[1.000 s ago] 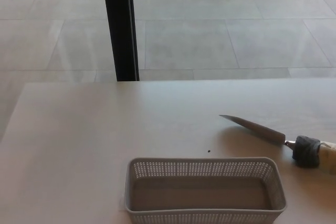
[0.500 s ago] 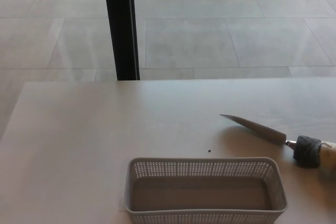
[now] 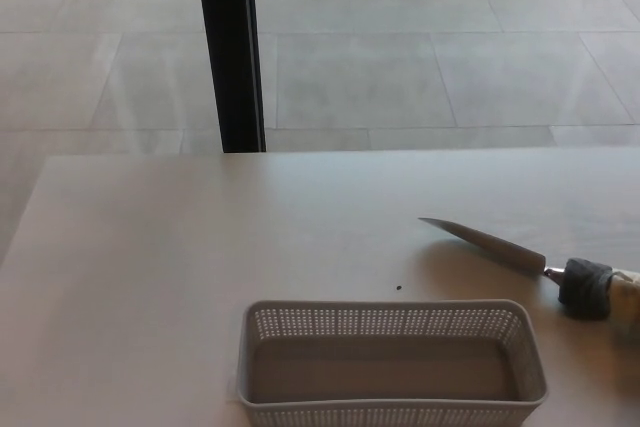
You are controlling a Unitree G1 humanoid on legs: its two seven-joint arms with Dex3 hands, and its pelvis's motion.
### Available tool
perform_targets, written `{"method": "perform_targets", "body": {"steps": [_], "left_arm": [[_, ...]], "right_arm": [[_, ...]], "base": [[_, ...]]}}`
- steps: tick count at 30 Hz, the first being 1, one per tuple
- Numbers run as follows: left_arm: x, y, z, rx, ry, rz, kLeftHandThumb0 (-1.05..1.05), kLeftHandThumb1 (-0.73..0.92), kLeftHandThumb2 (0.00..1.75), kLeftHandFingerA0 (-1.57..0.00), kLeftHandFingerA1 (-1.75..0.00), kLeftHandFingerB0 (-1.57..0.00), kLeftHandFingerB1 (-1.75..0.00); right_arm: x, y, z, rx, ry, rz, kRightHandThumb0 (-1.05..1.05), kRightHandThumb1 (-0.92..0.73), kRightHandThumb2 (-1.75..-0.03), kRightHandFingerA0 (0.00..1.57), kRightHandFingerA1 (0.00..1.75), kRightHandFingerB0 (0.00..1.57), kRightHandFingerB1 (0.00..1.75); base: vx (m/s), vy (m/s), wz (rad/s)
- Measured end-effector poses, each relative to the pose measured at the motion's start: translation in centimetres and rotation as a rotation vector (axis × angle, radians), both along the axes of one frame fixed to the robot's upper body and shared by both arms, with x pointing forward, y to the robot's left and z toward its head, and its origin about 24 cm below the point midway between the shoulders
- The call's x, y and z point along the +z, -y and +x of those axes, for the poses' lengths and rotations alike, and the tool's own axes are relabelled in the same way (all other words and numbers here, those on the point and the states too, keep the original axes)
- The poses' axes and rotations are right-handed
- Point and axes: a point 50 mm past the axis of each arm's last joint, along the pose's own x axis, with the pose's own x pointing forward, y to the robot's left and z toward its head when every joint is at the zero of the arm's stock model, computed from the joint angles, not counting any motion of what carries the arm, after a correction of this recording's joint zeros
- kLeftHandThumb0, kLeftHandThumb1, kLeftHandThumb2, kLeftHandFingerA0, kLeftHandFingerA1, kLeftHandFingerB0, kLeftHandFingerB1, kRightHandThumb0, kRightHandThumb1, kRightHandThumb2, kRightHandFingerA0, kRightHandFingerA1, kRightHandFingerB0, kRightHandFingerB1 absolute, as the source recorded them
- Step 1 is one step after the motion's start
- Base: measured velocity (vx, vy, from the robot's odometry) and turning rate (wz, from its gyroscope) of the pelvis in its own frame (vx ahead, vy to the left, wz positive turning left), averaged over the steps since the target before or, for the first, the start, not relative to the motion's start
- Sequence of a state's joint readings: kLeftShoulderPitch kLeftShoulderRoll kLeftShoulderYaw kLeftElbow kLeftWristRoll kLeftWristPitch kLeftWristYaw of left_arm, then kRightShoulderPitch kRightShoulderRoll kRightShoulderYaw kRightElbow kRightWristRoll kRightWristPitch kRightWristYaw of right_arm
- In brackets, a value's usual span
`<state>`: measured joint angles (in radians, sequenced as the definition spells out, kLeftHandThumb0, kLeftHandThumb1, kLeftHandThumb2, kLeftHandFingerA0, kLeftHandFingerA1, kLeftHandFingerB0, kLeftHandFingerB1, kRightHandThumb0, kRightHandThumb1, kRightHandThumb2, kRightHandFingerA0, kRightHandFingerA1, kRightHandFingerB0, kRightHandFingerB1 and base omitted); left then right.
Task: A garden tool is kept on the righthand side and a container is kept on the lefthand side on a desk infront of the robot. the robot uses its right hand to pick up the garden tool and makes a scooping motion inside the container
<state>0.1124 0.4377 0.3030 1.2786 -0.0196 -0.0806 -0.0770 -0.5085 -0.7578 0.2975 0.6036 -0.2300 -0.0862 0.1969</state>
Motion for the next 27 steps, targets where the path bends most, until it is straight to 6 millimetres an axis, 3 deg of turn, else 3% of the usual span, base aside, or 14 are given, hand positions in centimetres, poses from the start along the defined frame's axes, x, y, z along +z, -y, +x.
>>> {"method": "perform_targets", "body": {"steps": [6,7,9,10,11,14,16,17,19,20,23,25,26,27], "left_arm": [[-0.1,0.0,-0.4,0.016,-0.008,-0.004,-0.48,0.60,0.58,-0.64,-0.62,-0.59,-0.44],[-0.1,0.0,-0.4,0.015,-0.009,-0.004,-0.48,0.60,0.58,-0.69,-0.67,-0.60,-0.45],[-0.1,0.0,-0.4,0.014,-0.009,-0.004,-0.47,0.60,0.57,-0.68,-0.64,-0.60,-0.45],[-0.1,0.1,-0.5,0.012,-0.009,-0.004,-0.48,0.61,0.58,-0.65,-0.63,-0.59,-0.44],[-0.1,0.1,-0.5,0.012,-0.010,-0.003,-0.48,0.61,0.58,-0.66,-0.64,-0.59,-0.44],[-0.1,0.1,-0.6,0.010,-0.011,-0.003,-0.47,0.62,0.59,-0.66,-0.62,-0.57,-0.44],[-0.1,0.1,-0.6,0.009,-0.011,-0.003,-0.48,0.63,0.59,-0.67,-0.68,-0.59,-0.46],[-0.1,0.1,-0.6,0.008,-0.011,-0.002,-0.49,0.61,0.58,-0.73,-0.73,-0.65,-0.48],[-0.1,0.1,-0.5,0.007,-0.007,-0.002,-0.49,0.61,0.59,-0.69,-0.71,-0.62,-0.47],[-0.1,0.1,-0.5,0.006,-0.005,-0.001,-0.50,0.61,0.59,-0.66,-0.71,-0.60,-0.47],[-0.1,0.0,-0.5,0.004,-0.003,0.000,-0.48,0.63,0.58,-0.65,-0.65,-0.59,-0.46],[-0.1,0.1,-0.5,0.003,-0.003,0.000,-0.48,0.63,0.59,-0.64,-0.64,-0.56,-0.45],[-0.1,0.1,-0.6,0.001,-0.006,0.000,-0.49,0.63,0.59,-0.65,-0.61,-0.56,-0.44],[-0.1,0.1,-0.6,-0.001,-0.008,-0.001,-0.50,0.64,0.60,-0.65,-0.58,-0.56,-0.43]], "right_arm": [[-1.3,-0.4,0.5,0.033,-0.096,-0.118,-0.84,-0.62,-0.98,0.26,0.48,0.14,0.41],[-1.6,-0.5,0.6,0.038,-0.112,-0.135,-0.80,-0.73,-0.63,0.31,0.37,0.22,0.28],[-2.0,-0.7,0.8,0.050,-0.137,-0.161,-0.81,-0.58,-0.96,0.28,0.50,0.16,0.42],[-2.5,-1.0,0.8,0.063,-0.165,-0.178,-0.81,-0.73,-0.63,0.42,0.44,0.24,0.29],[-2.9,-1.2,0.8,0.071,-0.180,-0.187,-0.84,-0.61,-0.97,0.47,0.60,0.20,0.44],[-4.0,-1.9,0.7,0.105,-0.217,-0.217,-0.79,-0.73,-0.63,0.53,0.61,0.23,0.28],[-4.1,-2.3,0.9,0.121,-0.220,-0.238,-0.88,-0.63,-0.95,0.50,0.71,0.16,0.41],[-4.1,-2.4,1.0,0.127,-0.222,-0.247,-0.78,-0.72,-0.62,0.49,0.65,0.22,0.28],[-4.4,-2.6,1.1,0.133,-0.229,-0.269,-0.80,-0.70,-0.61,0.50,0.70,0.23,0.29],[-4.5,-2.6,1.1,0.134,-0.232,-0.279,-0.92,-0.62,-0.95,0.50,0.74,0.17,0.41],[-4.8,-2.5,1.1,0.133,-0.236,-0.309,-0.85,-0.69,-0.61,0.52,0.72,0.24,0.30],[-5.1,-2.5,1.1,0.129,-0.234,-0.321,-0.92,-0.61,-0.95,0.54,0.75,0.19,0.42],[-5.3,-2.5,1.0,0.125,-0.231,-0.331,-0.76,-0.66,-0.60,0.57,0.68,0.26,0.31],[-5.4,-2.5,1.0,0.123,-0.229,-0.335,-0.62,-0.54,-0.89,0.68,0.82,0.24,0.47]], "base": [[0.00,0.000,0.00],[0.00,0.000,0.00],[0.00,0.000,0.00],[0.00,0.000,0.00],[0.00,0.000,0.00],[0.00,0.000,0.00],[0.00,0.000,0.00],[0.00,0.000,0.00],[0.00,0.000,0.00],[0.00,0.000,0.00],[0.00,0.000,0.00],[0.00,0.000,0.00],[0.00,0.000,0.00],[0.00,0.000,0.00]]}}
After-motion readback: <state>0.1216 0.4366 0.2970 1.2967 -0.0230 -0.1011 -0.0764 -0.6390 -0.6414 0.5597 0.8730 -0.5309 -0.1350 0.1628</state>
